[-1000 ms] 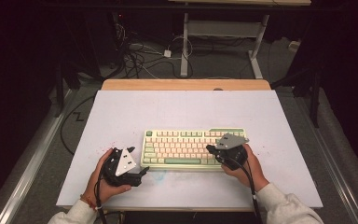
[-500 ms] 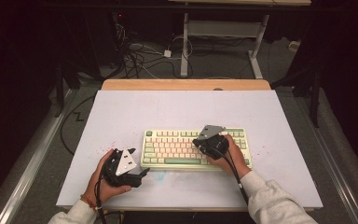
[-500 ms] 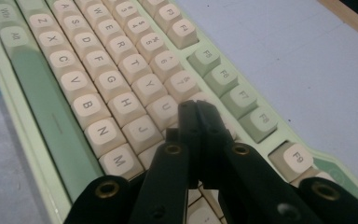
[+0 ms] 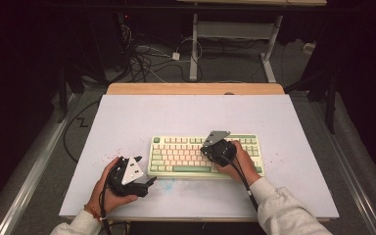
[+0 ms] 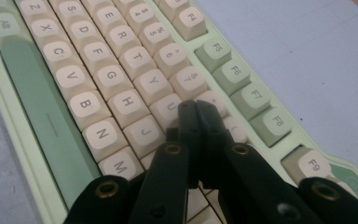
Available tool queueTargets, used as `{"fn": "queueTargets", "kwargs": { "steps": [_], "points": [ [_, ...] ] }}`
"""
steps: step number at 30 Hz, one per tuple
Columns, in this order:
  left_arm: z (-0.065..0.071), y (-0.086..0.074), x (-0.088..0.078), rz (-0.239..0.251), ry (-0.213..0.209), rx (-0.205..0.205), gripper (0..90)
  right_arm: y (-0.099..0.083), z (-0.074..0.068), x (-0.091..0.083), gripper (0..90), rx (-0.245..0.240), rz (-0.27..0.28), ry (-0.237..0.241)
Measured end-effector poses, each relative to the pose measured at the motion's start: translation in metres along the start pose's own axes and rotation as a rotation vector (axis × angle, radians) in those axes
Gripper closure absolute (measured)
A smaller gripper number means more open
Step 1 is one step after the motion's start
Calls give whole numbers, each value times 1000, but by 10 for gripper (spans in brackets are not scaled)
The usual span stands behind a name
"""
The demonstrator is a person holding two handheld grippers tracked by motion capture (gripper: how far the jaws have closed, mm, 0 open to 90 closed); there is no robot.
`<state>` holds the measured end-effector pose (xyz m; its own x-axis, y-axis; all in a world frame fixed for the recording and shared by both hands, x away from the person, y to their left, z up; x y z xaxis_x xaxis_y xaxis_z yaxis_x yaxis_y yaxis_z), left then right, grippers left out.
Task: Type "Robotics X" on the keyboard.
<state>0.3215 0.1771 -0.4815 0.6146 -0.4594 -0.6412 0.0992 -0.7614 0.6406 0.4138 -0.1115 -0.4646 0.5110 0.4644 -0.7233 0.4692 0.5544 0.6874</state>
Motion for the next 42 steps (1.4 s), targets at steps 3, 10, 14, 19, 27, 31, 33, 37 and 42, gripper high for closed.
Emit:
{"fn": "queueTargets", "kwargs": {
  "steps": [3,10,14,19,27,31,33,37,42],
  "points": [
    [0,0,0,0,0,-3,177,1,0,-6,900,11,38,8],
    [1,0,1,-9,-8,-5,182,0,2,-20,855,48,108,30],
    [1,0,1,-12,-8,-5,184,-4,3,-28,772,59,144,34],
    [1,0,2,-17,-11,-5,184,-5,3,-40,649,53,194,36],
    [0,1,3,-15,-12,2,184,-9,4,-56,408,61,265,4],
    [0,0,3,-15,-14,2,184,-12,5,-60,330,60,279,-17],
    [1,0,3,-17,-14,3,184,-14,5,-62,316,62,282,-21],
    [0,0,3,-16,-14,-1,185,-17,6,-68,293,64,298,-35],
    [0,1,3,-11,-16,-4,194,-22,6,-78,270,58,314,-46]
  ]
}}
Point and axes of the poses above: each handheld gripper's, and its own axes: x roughly forward along the jaws, y roughly out of its top, z roughly to its right, the point moved 2 cm from there along x, roughly forward along the jaws, and after that the axes turned 14 degrees about x, right-handed, at the moved point
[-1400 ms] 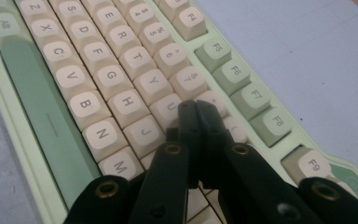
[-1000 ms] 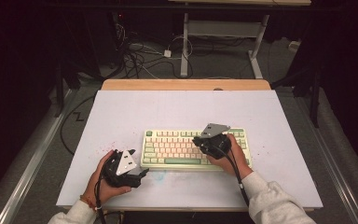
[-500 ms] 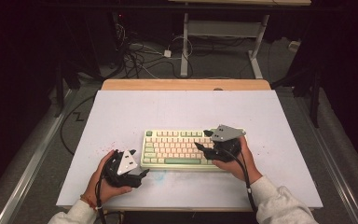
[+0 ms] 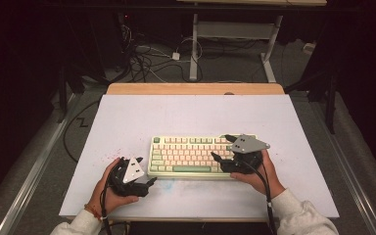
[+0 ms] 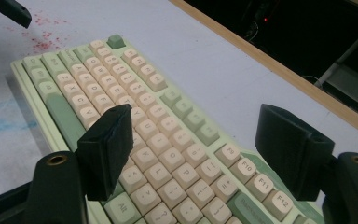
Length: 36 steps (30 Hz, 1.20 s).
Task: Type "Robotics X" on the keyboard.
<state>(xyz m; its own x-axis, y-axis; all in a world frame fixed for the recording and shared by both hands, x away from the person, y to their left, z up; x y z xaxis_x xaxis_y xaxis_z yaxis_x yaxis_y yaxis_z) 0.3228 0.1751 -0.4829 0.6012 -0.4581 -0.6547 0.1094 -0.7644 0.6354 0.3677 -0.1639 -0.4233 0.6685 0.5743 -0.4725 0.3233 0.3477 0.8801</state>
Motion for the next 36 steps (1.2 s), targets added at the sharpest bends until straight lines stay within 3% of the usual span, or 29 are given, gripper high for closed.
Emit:
{"fn": "queueTargets", "kwargs": {
  "steps": [24,31,36],
  "points": [
    [-3,2,-3,-3,15,-36,276,-34,18,-48,250,16,45,-91],
    [-6,2,-4,0,-1,-76,414,-49,21,-57,250,22,25,-110],
    [-8,2,-6,4,-22,-93,568,-59,20,-62,250,23,4,-113]
  ]
}}
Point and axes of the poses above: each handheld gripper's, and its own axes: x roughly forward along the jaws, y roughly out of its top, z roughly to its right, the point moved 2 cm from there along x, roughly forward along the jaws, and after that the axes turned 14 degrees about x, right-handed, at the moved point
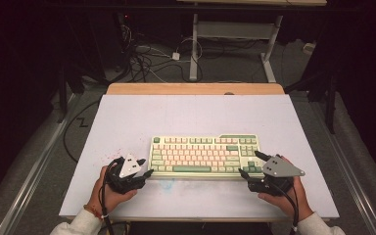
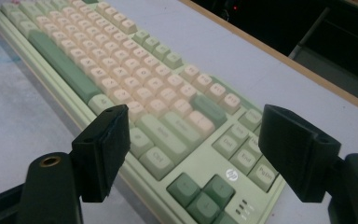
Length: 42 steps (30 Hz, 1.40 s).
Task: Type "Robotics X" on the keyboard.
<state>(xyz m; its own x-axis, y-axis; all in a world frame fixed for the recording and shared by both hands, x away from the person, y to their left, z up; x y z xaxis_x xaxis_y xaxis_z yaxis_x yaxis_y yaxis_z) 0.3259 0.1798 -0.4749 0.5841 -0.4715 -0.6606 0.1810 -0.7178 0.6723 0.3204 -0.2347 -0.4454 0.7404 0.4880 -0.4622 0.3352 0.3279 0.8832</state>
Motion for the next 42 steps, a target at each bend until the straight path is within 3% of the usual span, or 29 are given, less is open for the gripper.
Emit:
{"fn": "queueTargets", "kwargs": {
  "steps": [3,9,21,30,42],
  "points": [
    [-2,0,0,3,-28,-20,675,-3,0,-3,250,-10,-3,-6],
    [-3,3,-2,2,-47,-18,871,-7,4,-9,250,1,-5,-19],
    [-6,15,1,-1,-67,-15,876,-14,6,-11,250,10,-25,-19],
    [-5,36,9,0,-87,34,876,-14,4,-9,250,7,-29,-11],
    [-2,57,26,-10,-131,70,876,-15,4,-8,251,4,-36,-9]
  ]
}}
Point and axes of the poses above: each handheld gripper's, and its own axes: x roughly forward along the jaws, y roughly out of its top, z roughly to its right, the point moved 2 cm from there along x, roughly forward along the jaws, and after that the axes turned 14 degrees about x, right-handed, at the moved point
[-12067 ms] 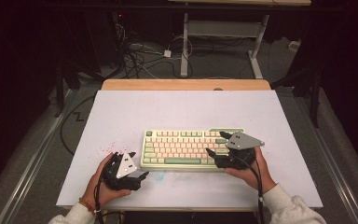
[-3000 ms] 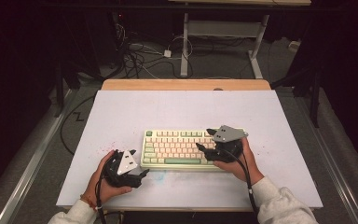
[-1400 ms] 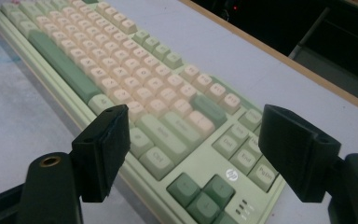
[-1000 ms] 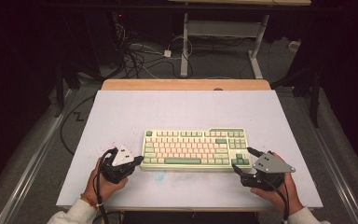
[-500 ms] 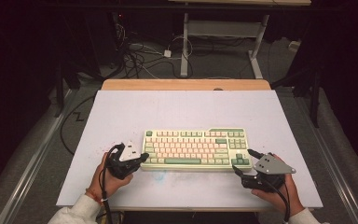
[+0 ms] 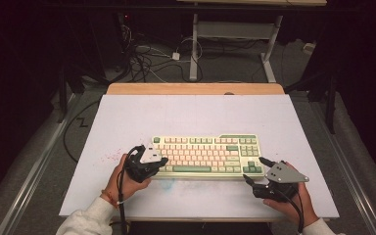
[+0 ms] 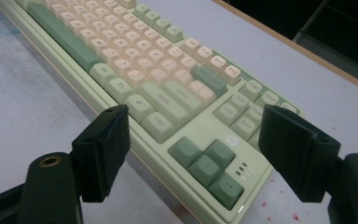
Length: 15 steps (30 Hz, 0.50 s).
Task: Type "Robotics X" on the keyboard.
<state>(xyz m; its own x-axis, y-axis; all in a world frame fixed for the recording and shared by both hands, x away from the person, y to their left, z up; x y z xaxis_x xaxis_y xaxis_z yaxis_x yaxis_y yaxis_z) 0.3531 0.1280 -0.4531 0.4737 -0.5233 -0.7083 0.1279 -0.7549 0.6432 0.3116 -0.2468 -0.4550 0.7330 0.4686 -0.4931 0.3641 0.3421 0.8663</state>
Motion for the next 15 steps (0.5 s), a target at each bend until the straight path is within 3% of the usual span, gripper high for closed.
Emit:
{"fn": "queueTargets", "kwargs": {
  "steps": [15],
  "points": [
    [-2,18,24,-31,-44,29,876,-1,0,1,251,-4,-7,1]
  ]
}}
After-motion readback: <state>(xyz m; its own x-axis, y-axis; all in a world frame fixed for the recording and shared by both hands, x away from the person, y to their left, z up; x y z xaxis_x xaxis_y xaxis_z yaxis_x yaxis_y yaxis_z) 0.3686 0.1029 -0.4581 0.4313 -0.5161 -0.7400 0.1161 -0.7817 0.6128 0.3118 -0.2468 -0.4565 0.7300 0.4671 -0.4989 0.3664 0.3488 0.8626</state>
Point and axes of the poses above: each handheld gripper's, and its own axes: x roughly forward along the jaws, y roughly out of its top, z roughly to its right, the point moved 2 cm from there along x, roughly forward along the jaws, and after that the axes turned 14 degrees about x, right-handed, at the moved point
